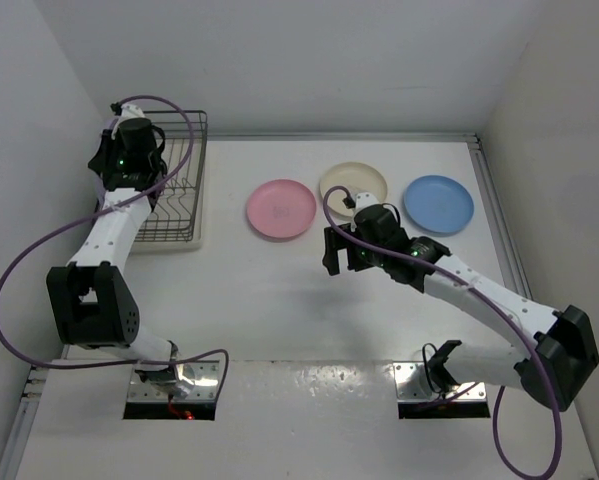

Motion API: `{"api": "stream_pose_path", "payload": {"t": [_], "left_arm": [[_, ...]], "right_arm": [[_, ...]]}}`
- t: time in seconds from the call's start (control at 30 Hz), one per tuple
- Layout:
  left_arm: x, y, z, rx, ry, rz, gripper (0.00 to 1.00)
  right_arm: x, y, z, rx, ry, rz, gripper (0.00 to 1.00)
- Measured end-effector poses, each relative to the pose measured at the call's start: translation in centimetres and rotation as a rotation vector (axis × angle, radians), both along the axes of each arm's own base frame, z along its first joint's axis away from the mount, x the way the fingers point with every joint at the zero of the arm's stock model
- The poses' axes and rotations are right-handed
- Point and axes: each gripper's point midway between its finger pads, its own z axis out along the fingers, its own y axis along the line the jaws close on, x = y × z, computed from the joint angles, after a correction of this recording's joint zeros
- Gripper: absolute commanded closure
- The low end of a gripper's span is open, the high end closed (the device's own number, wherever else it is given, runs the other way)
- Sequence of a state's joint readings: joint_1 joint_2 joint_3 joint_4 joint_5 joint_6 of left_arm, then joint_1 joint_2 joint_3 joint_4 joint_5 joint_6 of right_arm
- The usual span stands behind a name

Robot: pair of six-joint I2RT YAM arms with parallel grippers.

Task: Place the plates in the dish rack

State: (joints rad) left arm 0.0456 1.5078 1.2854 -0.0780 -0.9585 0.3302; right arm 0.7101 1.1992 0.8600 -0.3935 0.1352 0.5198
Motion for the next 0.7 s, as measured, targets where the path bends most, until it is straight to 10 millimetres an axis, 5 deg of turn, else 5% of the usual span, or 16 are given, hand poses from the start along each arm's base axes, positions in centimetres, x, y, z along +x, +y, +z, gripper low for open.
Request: {"api": "stream_pose_path", "payload": {"t": [0.7], "left_arm": [[0.7, -0.5, -7.6, -0.174, 0.083, -0.066, 1.0]], "right_arm": [[0.2, -1.0, -0.3, -0.037, 0.029, -0.034, 0.0]]}}
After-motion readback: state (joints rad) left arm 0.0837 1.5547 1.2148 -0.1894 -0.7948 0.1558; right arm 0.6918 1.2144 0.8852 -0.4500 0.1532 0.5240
